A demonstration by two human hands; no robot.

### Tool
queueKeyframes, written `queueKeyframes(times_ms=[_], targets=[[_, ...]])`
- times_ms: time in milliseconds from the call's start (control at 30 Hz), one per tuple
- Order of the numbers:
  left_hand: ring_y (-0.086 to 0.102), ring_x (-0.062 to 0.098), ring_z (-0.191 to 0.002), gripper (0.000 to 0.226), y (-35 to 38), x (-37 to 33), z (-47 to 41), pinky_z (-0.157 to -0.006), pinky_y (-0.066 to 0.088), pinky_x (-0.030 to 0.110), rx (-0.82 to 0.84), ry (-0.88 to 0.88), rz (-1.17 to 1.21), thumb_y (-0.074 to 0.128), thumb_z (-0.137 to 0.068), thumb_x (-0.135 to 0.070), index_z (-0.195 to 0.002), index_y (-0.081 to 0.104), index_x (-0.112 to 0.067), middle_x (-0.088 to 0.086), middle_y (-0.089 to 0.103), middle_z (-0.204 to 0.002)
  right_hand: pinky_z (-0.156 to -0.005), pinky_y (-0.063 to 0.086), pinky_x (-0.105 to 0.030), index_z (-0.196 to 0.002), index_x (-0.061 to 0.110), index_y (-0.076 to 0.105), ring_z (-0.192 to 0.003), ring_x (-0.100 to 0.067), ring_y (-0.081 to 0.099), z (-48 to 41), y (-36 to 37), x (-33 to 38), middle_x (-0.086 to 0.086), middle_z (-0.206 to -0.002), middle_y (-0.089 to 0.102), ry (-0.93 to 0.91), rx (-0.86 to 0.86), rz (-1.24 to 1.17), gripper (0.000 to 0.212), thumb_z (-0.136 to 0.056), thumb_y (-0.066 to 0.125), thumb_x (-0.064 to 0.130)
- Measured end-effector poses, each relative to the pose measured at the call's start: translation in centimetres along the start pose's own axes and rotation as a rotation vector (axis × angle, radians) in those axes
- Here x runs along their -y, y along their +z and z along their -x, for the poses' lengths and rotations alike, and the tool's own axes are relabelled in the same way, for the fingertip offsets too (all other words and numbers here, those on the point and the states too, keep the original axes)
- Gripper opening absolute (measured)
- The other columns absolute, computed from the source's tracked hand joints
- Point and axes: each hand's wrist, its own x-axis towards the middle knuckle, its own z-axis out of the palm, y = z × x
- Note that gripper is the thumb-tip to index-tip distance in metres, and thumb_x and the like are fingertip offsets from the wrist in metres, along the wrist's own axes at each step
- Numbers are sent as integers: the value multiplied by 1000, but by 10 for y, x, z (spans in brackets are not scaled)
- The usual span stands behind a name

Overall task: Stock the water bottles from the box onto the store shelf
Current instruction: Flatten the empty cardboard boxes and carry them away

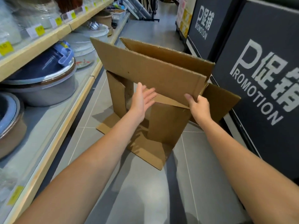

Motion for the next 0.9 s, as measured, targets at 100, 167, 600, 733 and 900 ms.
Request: queueKeyframes(times_ms=[100, 167, 600, 733, 900], targets=[[34, 23, -139, 58, 0, 19, -5, -113, 29, 41, -79, -30, -376, 43, -98, -38, -150, 22, -21, 3, 30, -154, -88, 51, -35, -116, 19, 60, -99, -14, 59, -2, 5, 0, 9, -107, 62, 24, -84, 35, 38, -94, 49, 48], [23, 26, -144, 71, 2, 32, -7, -115, 24, 44, -62, -81, -537, 51, -95, -37, -152, 10, -25, 2, 17, -159, -87, 51, -39, -105, 23, 59, -96, -17, 60, -5, 3, 2, 8, -103, 63, 47, -121, 87, 34, -93, 48, 52], [59, 11, -78, 20, 28, 79, 0, -69, 47, 22, 222, 66, -917, 65, -87, -34, -80, 67, -16, 0, 61, -75, -96, 48, -50, -128, 27, 51, -117, -25, 55, -14, -17, -14, 4, -125, 59, 232, -111, -27, 59, -85, 46, 68], [55, 10, -67, 22, 51, 81, 6, -65, 45, 26, 209, 196, -937, 66, -85, -35, -72, 64, -17, -4, 56, -64, -101, 39, -61, -137, 36, 34, -133, -35, 38, -18, -20, -13, 1, -143, 44, 335, -43, -63, 79, -72, 49, 78], [60, 12, -74, 22, 78, 79, 19, -66, 49, 28, 221, 278, -968, 67, -83, -40, -77, 65, -19, -5, 61, -72, -101, 43, -47, -141, 27, 25, -128, -26, 42, -23, -23, -13, -1, -141, 42, 316, -32, -136, 67, -88, 56, 52]])
